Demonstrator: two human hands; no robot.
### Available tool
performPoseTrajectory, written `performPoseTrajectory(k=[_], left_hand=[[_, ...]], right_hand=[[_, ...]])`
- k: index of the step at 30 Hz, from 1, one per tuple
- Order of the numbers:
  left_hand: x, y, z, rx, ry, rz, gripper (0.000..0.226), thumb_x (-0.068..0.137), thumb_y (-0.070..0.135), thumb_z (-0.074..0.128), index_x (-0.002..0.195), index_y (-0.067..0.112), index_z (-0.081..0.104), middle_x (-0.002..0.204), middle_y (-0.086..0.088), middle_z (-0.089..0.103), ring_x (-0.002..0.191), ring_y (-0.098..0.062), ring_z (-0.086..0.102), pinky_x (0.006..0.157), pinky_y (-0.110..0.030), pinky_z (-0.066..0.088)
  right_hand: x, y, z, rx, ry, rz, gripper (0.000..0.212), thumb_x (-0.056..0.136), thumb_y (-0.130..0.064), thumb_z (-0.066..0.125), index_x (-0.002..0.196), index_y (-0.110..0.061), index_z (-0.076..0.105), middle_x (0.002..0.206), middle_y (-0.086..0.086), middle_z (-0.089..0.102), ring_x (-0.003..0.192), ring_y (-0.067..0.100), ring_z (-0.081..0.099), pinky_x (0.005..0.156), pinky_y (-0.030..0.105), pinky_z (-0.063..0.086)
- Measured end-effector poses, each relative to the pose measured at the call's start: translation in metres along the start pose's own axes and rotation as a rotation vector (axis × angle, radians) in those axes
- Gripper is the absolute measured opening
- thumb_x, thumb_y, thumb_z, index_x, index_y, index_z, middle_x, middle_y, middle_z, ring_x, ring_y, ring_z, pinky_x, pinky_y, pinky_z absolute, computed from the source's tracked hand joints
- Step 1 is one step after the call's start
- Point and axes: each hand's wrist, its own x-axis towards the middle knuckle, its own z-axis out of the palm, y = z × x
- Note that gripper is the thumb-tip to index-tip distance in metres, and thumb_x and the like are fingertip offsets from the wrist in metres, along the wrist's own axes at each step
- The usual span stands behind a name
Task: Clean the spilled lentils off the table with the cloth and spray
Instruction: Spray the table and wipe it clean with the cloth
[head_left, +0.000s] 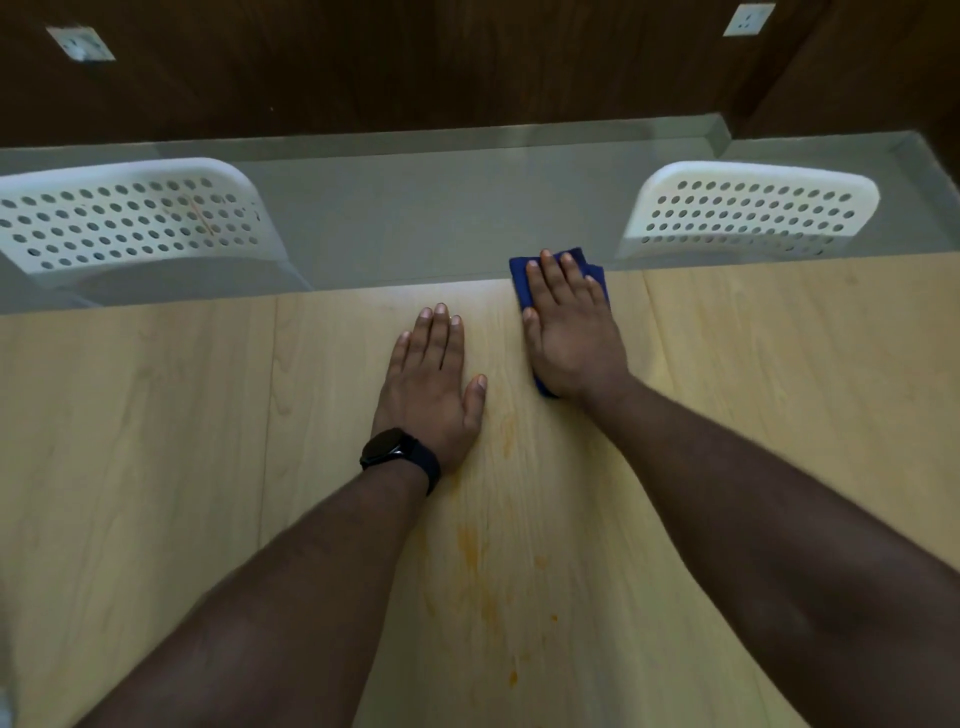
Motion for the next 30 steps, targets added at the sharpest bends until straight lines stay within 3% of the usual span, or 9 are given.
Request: performPoseTrajectory(k=[7, 12, 18, 22, 27, 30], left_hand=[[0.000, -0.001, -0.003, -0.013, -0.005, 0.006, 0.073, 0.102, 0.045, 0.013, 0.166, 0.011, 0.004, 0.175, -0.007, -0.001, 0.161, -0.020, -0.006, 0.131, -0.042, 0.002], [-0.004, 0.000, -0.006, -0.021, -0.009, 0.013, 0.071, 0.105, 0.043, 0.015, 0.166, 0.011, 0.002, 0.175, -0.008, -0.002, 0.161, -0.021, -0.005, 0.131, -0.042, 0.002], [-0.005, 0.000, -0.002, -0.031, 0.014, 0.014, 0.068, 0.107, 0.040, 0.022, 0.166, 0.010, 0.008, 0.174, -0.009, 0.003, 0.161, -0.022, -0.001, 0.131, -0.042, 0.003], [-0.008, -0.002, 0.002, -0.034, 0.037, 0.034, 0.065, 0.108, 0.037, 0.023, 0.166, 0.011, 0.010, 0.174, -0.009, 0.006, 0.161, -0.022, 0.002, 0.131, -0.040, 0.003], [-0.031, -0.001, 0.003, -0.057, 0.021, 0.040, 0.067, 0.105, 0.040, 0.017, 0.166, 0.012, 0.013, 0.174, -0.008, 0.008, 0.161, -0.023, 0.003, 0.131, -0.040, 0.005], [-0.068, 0.000, 0.008, -0.056, -0.015, 0.014, 0.071, 0.103, 0.046, 0.012, 0.167, 0.015, 0.008, 0.175, -0.007, 0.002, 0.161, -0.022, -0.001, 0.131, -0.042, 0.003]], right_hand=[[-0.080, -0.032, 0.009, 0.019, -0.060, -0.156, 0.064, 0.111, -0.043, 0.018, 0.168, -0.019, -0.001, 0.176, 0.000, -0.007, 0.161, 0.015, -0.013, 0.131, 0.043, 0.004], [-0.161, 0.002, 0.004, -0.015, -0.119, -0.270, 0.062, 0.111, -0.042, 0.015, 0.168, -0.021, 0.001, 0.175, -0.002, -0.009, 0.160, 0.014, -0.013, 0.132, 0.044, 0.006], [-0.091, -0.003, 0.007, 0.007, -0.013, 0.031, 0.064, 0.108, -0.043, 0.016, 0.168, -0.020, 0.009, 0.176, 0.000, 0.003, 0.162, 0.018, -0.003, 0.131, 0.046, 0.010], [-0.091, -0.030, 0.018, 0.020, 0.013, 0.009, 0.066, 0.108, -0.042, 0.015, 0.168, -0.018, 0.008, 0.176, 0.002, 0.003, 0.162, 0.020, -0.003, 0.131, 0.045, 0.009], [-0.200, -0.047, 0.024, 0.031, -0.064, -0.153, 0.064, 0.111, -0.041, 0.017, 0.168, -0.018, -0.002, 0.175, 0.000, -0.010, 0.160, 0.016, -0.016, 0.131, 0.044, 0.005], [-0.269, -0.022, 0.024, 0.004, -0.113, -0.210, 0.063, 0.112, -0.041, 0.018, 0.167, -0.020, -0.005, 0.175, -0.003, -0.014, 0.160, 0.014, -0.017, 0.131, 0.044, 0.006]])
